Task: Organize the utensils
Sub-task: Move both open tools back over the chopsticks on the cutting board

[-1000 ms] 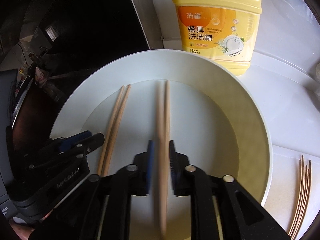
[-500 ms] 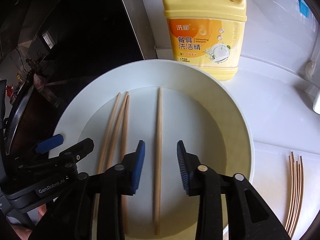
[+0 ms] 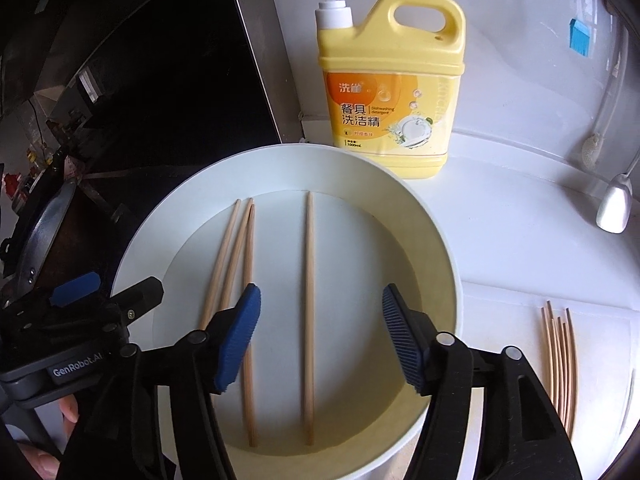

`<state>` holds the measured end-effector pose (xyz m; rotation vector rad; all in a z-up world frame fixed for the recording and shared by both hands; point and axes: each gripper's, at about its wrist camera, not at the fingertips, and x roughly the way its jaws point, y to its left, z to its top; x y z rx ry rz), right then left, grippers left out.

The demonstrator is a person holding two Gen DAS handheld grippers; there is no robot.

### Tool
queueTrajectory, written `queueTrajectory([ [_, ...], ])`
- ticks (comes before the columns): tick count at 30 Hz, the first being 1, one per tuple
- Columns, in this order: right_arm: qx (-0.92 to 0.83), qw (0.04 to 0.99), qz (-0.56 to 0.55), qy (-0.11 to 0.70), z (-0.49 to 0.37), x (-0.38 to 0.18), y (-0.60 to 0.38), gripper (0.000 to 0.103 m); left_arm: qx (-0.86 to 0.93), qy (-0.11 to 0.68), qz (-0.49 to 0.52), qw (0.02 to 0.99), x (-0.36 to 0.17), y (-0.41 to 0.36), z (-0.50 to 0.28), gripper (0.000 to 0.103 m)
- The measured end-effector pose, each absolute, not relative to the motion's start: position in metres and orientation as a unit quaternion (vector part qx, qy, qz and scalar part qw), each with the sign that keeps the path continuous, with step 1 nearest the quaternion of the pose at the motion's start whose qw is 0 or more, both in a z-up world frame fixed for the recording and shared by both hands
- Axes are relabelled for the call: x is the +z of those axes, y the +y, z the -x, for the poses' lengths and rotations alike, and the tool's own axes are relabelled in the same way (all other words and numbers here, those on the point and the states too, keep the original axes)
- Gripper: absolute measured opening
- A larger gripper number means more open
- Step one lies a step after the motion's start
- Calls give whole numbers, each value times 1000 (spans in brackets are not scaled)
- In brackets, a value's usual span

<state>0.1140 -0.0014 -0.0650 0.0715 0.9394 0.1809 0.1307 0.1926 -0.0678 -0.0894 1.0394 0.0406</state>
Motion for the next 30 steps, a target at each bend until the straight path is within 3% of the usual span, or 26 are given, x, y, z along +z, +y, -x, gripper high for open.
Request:
queueTrajectory([
  [19, 10, 893, -62, 445, -54, -55, -32, 74, -28, 486, 17, 874, -51, 174, -103, 97],
  [30, -78, 894, -86, 433, 6, -46, -117, 74, -107, 463, -17, 880, -32, 97, -80, 97],
])
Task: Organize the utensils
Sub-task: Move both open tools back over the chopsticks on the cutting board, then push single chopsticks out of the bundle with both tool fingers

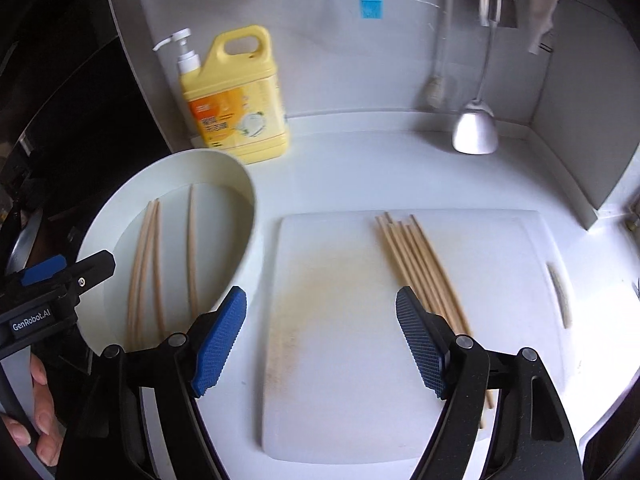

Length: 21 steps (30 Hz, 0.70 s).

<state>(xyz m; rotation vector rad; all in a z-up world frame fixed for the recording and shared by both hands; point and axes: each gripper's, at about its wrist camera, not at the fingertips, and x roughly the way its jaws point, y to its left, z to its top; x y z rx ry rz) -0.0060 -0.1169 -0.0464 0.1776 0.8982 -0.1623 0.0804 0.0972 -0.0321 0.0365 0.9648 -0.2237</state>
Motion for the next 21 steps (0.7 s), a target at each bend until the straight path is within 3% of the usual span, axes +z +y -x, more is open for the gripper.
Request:
queueTrajectory([
  [9, -114, 887, -80, 441, 49, -61, -217, 74, -127, 456, -11, 881, -34, 11, -50, 97],
  [21, -17, 894, -62, 444, 65, -104, -276, 74, -45, 473, -24, 879, -57, -66, 0, 97],
])
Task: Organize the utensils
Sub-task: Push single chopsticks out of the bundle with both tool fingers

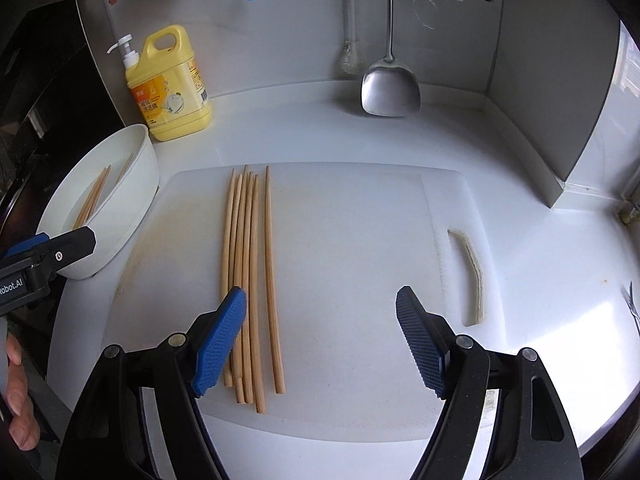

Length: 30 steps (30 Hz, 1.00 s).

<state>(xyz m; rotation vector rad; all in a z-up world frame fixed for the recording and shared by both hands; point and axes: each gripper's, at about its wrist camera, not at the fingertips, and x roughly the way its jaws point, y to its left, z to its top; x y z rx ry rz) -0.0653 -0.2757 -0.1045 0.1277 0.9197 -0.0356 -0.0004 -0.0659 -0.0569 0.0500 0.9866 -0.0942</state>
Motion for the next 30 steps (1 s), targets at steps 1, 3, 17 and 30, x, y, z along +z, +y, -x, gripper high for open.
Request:
queueTrajectory([
  [1, -13, 893, -64, 445, 64, -108, -277, 74, -41, 478, -27, 877, -61, -68, 2, 97],
  [3, -9, 893, -66, 445, 63, -115, -276, 74, -39, 485, -29, 873, -68, -70, 4, 97],
  [17, -13, 912, -34, 410, 55, -143, -267, 74, -66, 449, -17, 891, -109, -79, 4, 97],
  [30, -12, 912, -23, 410, 46, -156, -263, 74, -63, 447, -7, 892, -121, -84, -3, 97],
])
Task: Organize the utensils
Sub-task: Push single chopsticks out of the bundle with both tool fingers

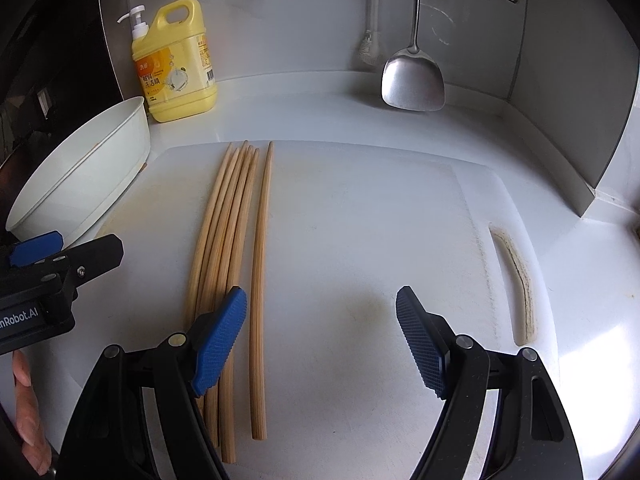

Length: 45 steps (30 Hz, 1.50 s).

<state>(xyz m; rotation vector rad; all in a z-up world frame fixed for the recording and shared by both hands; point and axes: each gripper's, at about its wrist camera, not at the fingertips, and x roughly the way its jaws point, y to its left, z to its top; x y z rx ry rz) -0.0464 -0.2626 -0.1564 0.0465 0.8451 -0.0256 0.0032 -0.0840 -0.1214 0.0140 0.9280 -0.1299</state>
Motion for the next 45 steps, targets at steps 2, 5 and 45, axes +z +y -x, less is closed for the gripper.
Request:
queueTrajectory([
  [2, -14, 912, -16, 409, 46, -157, -261, 74, -61, 448, -3, 892, -123, -85, -4, 97],
  [5, -16, 912, -4, 410, 46, -158, -259, 74, -62, 451, -2, 890, -125, -87, -5, 97],
  [45, -35, 918, -27, 395, 42, -159, -305, 62, -78, 483, -13, 872, -150, -129, -14, 98],
])
